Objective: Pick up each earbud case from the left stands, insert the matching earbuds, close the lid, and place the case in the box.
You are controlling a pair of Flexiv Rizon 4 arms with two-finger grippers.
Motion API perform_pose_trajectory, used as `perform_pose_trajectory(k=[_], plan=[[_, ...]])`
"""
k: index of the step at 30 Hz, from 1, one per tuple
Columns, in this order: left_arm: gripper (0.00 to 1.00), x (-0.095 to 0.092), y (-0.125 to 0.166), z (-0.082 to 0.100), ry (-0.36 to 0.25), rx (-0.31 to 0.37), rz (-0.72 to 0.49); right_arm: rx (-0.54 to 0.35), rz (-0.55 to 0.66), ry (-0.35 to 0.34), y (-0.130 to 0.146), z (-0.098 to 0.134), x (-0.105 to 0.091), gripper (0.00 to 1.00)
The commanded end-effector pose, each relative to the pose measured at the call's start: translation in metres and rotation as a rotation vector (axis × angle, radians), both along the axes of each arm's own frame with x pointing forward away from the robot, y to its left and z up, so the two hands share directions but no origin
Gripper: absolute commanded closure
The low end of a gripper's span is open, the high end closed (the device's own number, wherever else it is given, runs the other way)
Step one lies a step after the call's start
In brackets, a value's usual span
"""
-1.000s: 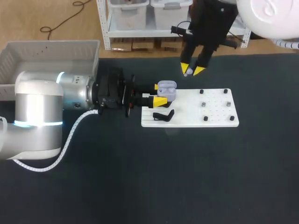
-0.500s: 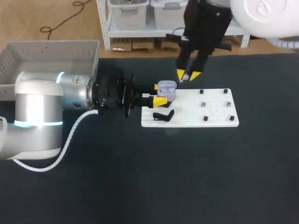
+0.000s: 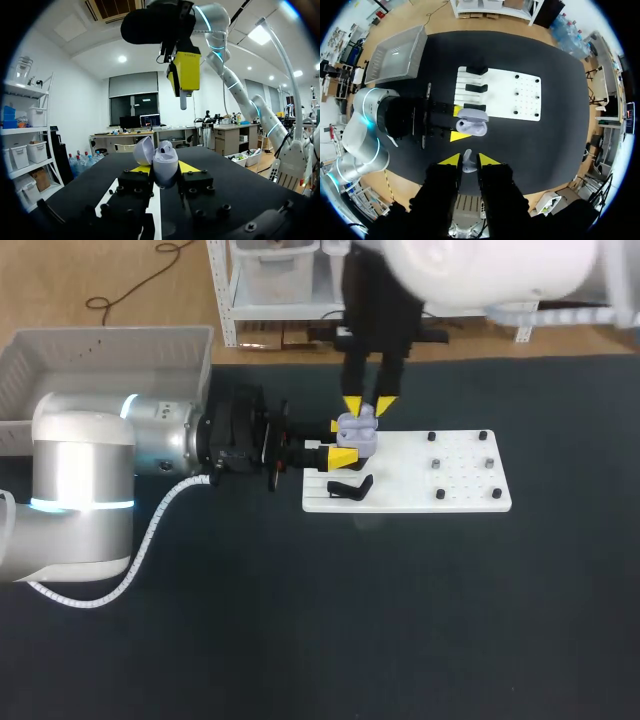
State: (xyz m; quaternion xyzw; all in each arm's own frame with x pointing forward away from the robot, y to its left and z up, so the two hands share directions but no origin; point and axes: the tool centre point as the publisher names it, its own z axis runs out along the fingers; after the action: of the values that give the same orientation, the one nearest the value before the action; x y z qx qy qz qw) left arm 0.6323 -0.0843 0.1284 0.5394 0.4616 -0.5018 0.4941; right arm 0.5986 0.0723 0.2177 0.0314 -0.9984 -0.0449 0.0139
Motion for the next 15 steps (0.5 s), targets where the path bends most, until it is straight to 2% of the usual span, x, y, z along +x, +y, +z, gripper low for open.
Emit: perform_pose_trajectory(k=[1, 15], plan=[[1.00, -0.001, 0.000, 0.000, -0.002, -0.001, 0.004, -0.018, -0.003, -0.025, 0.007, -0.004, -0.005, 1.00], [1.00, -0.001, 0.000, 0.000, -0.002, -0.001, 0.004, -0.006, 0.089, 0.001, 0.015, -0.022, 0.006, 1.00]])
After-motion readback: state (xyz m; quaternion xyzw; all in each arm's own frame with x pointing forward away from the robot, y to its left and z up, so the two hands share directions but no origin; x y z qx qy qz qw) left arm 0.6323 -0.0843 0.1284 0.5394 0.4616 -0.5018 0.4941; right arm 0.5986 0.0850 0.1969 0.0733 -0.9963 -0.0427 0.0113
